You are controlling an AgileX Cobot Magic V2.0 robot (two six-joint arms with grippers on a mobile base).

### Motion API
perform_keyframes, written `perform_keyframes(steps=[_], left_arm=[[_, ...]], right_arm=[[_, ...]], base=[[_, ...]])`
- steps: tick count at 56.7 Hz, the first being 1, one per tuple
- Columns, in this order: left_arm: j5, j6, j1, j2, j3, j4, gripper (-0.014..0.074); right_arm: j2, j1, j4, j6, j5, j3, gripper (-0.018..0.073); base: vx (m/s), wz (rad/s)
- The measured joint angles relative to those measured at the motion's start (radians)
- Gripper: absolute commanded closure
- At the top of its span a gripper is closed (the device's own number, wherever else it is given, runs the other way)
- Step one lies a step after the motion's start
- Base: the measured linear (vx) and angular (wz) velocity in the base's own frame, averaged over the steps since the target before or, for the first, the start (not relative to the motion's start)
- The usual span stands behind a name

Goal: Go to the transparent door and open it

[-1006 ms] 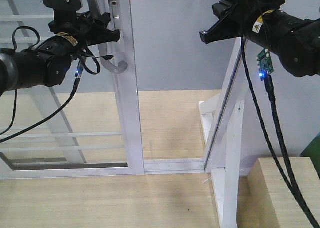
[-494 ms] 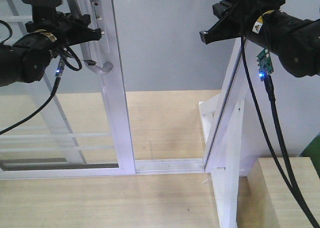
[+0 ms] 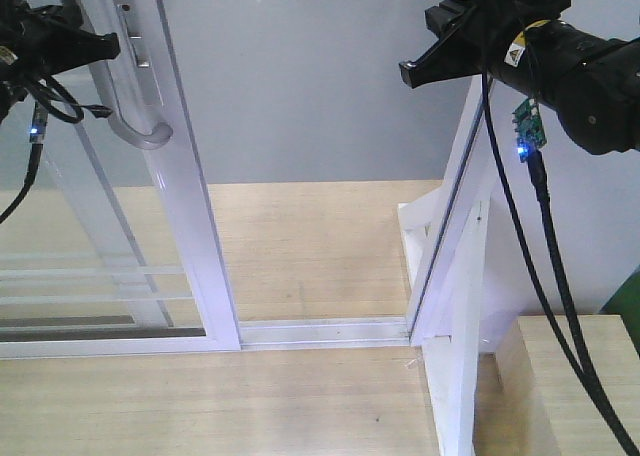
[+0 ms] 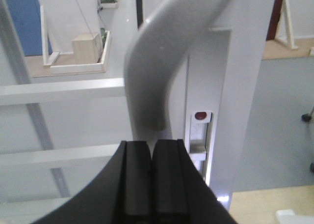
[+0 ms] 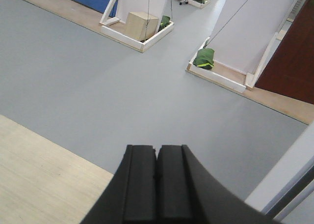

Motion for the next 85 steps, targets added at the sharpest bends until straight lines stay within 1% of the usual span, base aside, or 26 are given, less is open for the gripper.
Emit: perform_keyframes(steps=[7,18,24,31,38,42,47,55,61,68,72,78,85], left_arm=[[0.049,0.014,0.023,-0.030,0.001,0.000,0.0603],[0.056,0.017,0.028,-0.117,0.045,0.005,0.0603],[0.055,0.017,0.028,-0.172,0.091,0.024,0.0603],[0.057,0.017,0.028,-0.229,0.157,0.027,0.0603],[0.059,0.017,0.028,-0.308,0.228,0.027,0.0603],[0.072,0.017,0.028,-0.370,0.281,0.028,0.0603],[0.114,0.016,0.028,-0.454,0.340,0.029,0.0603],[0.206,0.005,0.028,-0.594,0.421,0.029,0.0603],[0.259,-0.002,0.028,-0.706,0.485,0.029,0.0603],[0.339,-0.002,0.028,-0.853,0.553,0.029,0.0603],[0.398,-0.002,0.028,-0.962,0.591,0.027,0.0603],[0.482,-0.002,0.028,-1.109,0.630,0.024,0.0603],[0.591,-0.002,0.028,-1.246,0.650,-0.010,0.0603]], right_arm=[[0.000,0.000,0.013,0.000,0.000,0.000,0.0561],[0.000,0.000,0.019,0.005,0.008,0.000,0.0561],[0.000,0.000,0.020,0.016,0.023,0.000,0.0561],[-0.014,0.000,0.022,0.027,0.060,0.001,0.0561],[-0.067,0.000,0.026,0.055,0.131,0.003,0.0561],[-0.116,0.000,0.026,0.063,0.150,0.027,0.0561],[-0.204,0.000,0.027,0.068,0.124,0.119,0.0561],[-0.387,0.000,0.041,0.079,0.057,0.338,0.0561],[-0.550,0.000,0.070,0.080,0.047,0.486,0.0561],[-0.743,0.000,0.082,0.081,0.055,0.610,0.0561],[-0.872,0.000,0.097,0.081,0.088,0.666,0.0561],[-1.048,0.000,0.103,0.082,0.174,0.731,0.0561],[-1.190,0.000,0.103,0.079,0.269,0.769,0.0561]], base=[[0.00,0.00],[0.00,0.00],[0.00,0.00],[0.00,0.00],[0.00,0.00],[0.00,0.00],[0.00,0.00],[0.00,0.00],[0.00,0.00],[0.00,0.00],[0.00,0.00],[0.00,0.00],[0.00,0.00]])
